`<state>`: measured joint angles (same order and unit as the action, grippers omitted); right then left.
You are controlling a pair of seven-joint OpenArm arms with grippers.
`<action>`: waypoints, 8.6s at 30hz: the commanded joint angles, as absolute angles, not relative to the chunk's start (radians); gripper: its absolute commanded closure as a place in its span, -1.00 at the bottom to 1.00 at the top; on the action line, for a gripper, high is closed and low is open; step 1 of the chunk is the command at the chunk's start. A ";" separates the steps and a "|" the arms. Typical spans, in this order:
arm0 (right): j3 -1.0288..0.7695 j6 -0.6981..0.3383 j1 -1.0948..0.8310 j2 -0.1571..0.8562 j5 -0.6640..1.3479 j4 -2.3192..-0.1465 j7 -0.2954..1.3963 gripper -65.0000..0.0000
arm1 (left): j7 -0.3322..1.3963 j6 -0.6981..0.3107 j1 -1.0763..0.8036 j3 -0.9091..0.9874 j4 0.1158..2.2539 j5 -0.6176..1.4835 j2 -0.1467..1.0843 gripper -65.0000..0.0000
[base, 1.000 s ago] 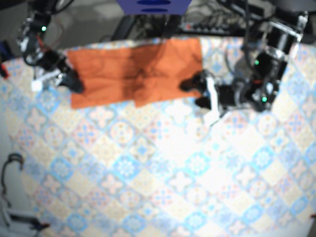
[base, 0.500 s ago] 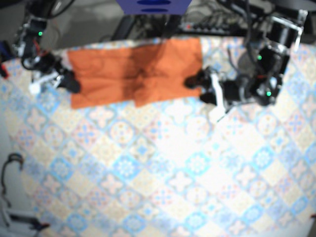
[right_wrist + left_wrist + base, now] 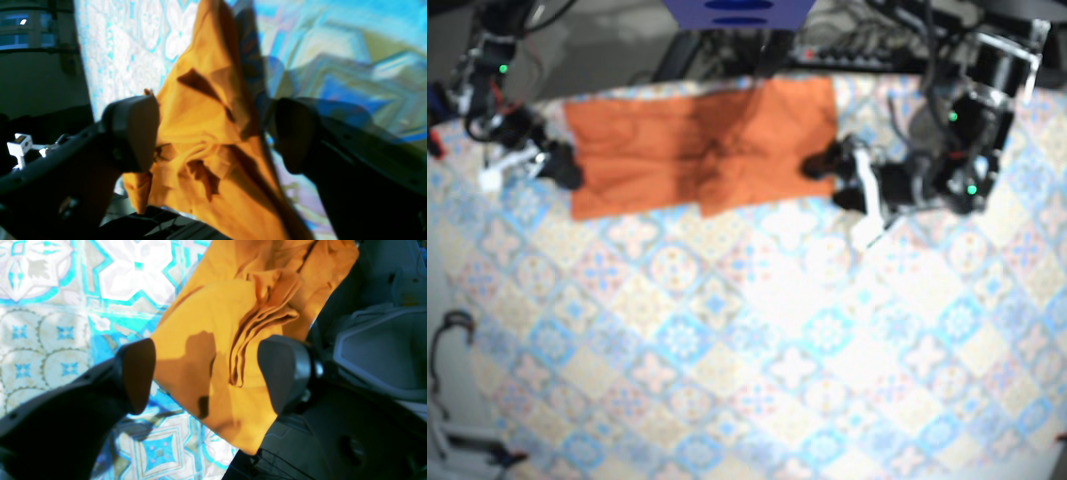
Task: Fold the T-shirt properly
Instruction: 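Grasp the strip's other end with the right gripper, then lift the strip end with the right gripper and fold it toward the left gripper, then lower the folded end onto the shirt with the right gripper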
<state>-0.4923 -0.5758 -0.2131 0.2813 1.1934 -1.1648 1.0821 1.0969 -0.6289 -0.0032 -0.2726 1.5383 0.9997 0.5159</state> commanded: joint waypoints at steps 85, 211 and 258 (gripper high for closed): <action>-0.113 -0.363 -0.390 0.239 0.911 -1.687 0.984 0.93 | 1.084 -0.639 -0.082 -0.082 1.555 1.072 0.645 -0.54; 0.842 0.179 0.117 0.239 0.716 -1.911 1.237 0.96 | 1.082 -0.671 -0.153 0.001 1.550 0.848 0.693 -0.54; 0.846 0.148 0.122 0.239 0.714 -1.911 1.244 0.09 | 1.082 -0.671 -0.153 -0.001 1.550 0.816 0.697 -0.54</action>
<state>0.8494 0.1574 0.1055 0.2409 0.7052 -1.8961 1.2522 1.0954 -0.6697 -0.1638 -0.0109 1.5391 0.8104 0.6762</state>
